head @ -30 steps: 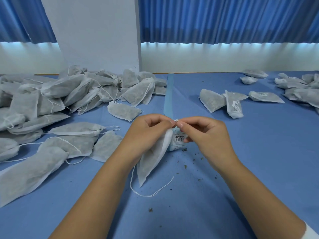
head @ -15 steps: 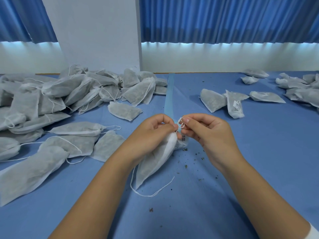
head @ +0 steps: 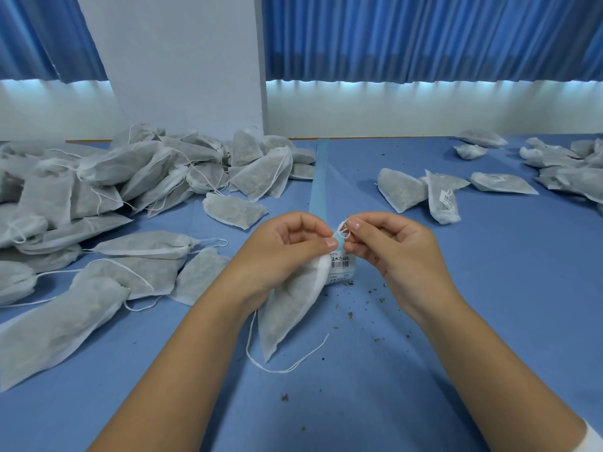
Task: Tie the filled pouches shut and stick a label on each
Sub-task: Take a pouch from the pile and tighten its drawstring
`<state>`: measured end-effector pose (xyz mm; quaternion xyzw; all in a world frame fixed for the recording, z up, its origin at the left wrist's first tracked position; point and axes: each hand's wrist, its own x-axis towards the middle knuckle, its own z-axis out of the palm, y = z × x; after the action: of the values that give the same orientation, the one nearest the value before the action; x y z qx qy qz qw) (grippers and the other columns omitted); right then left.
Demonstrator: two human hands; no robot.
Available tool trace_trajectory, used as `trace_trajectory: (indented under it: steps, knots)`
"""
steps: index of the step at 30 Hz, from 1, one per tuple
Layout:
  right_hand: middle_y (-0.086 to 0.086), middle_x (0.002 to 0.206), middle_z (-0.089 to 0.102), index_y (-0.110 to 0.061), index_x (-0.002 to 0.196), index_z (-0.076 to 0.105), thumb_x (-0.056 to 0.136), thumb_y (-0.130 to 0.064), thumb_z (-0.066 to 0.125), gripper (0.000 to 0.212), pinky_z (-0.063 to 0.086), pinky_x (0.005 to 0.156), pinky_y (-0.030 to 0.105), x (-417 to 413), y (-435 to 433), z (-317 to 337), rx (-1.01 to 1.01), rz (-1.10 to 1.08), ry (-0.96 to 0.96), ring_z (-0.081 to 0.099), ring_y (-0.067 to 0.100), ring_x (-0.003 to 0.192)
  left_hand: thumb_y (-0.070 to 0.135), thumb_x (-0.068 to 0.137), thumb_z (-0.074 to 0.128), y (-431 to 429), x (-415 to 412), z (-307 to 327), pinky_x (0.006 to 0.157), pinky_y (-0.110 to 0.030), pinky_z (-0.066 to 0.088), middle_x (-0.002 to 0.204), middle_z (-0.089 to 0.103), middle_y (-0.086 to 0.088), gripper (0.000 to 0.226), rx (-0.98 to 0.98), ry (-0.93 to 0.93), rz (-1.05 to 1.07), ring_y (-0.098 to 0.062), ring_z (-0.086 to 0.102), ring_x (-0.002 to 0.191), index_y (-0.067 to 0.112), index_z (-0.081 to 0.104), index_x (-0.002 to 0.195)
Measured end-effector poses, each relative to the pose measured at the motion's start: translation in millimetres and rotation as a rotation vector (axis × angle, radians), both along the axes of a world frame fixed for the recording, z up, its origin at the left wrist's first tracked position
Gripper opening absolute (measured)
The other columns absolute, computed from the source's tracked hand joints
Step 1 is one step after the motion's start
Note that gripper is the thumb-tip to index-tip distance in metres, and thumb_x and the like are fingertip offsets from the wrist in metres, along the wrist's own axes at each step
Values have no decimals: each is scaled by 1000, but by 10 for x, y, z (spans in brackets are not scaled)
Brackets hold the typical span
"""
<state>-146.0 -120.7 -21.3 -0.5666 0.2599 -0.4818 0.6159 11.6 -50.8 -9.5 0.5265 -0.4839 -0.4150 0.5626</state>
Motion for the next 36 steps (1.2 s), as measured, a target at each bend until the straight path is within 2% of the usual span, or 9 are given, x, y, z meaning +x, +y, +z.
trace_trajectory:
  steps: [4, 7, 10, 13, 19, 22, 26, 33, 36]
  knots:
    - [10, 82, 74, -14, 79, 78, 83, -10, 72, 9, 55, 71, 20, 3, 4, 4, 16, -5, -16, 69, 13, 72, 8, 76, 79, -22, 9, -4, 67, -13, 49, 73, 70, 6, 15, 1, 40, 41, -6, 64, 68, 18, 69, 83]
    - [10, 82, 74, -13, 80, 78, 84, -9, 71, 9, 55, 70, 20, 0, 1, 7, 16, -11, -14, 68, 14, 72, 21, 68, 82, -22, 14, 1, 72, -16, 49, 76, 72, 5, 17, 4, 72, 62, -4, 64, 70, 20, 72, 82]
    - [11, 84, 74, -11, 82, 77, 84, -8, 71, 7, 55, 71, 20, -3, -4, 8, 23, -25, -14, 68, 14, 73, 22, 83, 76, -21, 19, 0, 80, -24, 47, 83, 75, 5, 7, 16, 92, 73, -7, 64, 82, 25, 77, 77]
    - [11, 84, 74, -12, 80, 77, 85, -8, 71, 9, 55, 71, 20, -4, -9, 6, 27, -31, -16, 68, 13, 74, 13, 93, 62, -38, 41, -15, 72, -20, 46, 77, 73, 10, 21, 24, 83, 109, -3, 62, 74, 24, 76, 82]
    - [11, 85, 74, -9, 82, 75, 87, -7, 68, 9, 55, 69, 21, 1, -11, 2, 29, -39, -1, 67, 13, 73, 8, 90, 66, -58, 19, -24, 60, -8, 46, 74, 72, 11, 15, -31, 110, 212, 2, 62, 64, 22, 72, 91]
    - [6, 83, 74, -11, 82, 72, 90, -10, 65, 10, 55, 67, 22, -1, -19, 2, 14, -59, 48, 66, 11, 72, 14, 91, 68, -57, 7, -42, 53, -8, 40, 77, 71, 16, 14, -68, -22, 277, 3, 55, 58, 29, 70, 92]
    - [-3, 80, 72, -13, 85, 66, 94, -12, 60, 12, 53, 61, 20, 1, -56, -1, -50, -123, 112, 63, 7, 70, 15, 91, 69, -51, -40, -58, 41, -11, 32, 76, 68, 20, 14, -119, -149, 272, 0, 41, 41, 28, 67, 97]
    - [-16, 75, 67, -17, 88, 60, 98, -14, 54, 12, 51, 58, 18, 11, -109, -48, -158, -241, 188, 64, 5, 67, 17, 92, 68, -63, -161, -108, 45, -12, 34, 77, 68, 21, 22, -147, -271, 180, -6, 41, 44, 37, 58, 97]
    - [-16, 75, 65, -16, 89, 59, 99, -13, 52, 12, 50, 56, 18, 31, -111, -72, -173, -261, 201, 64, 5, 66, 19, 93, 67, -78, -167, -130, 47, -13, 36, 80, 67, 21, 23, -133, -307, 167, -9, 41, 47, 39, 57, 96]
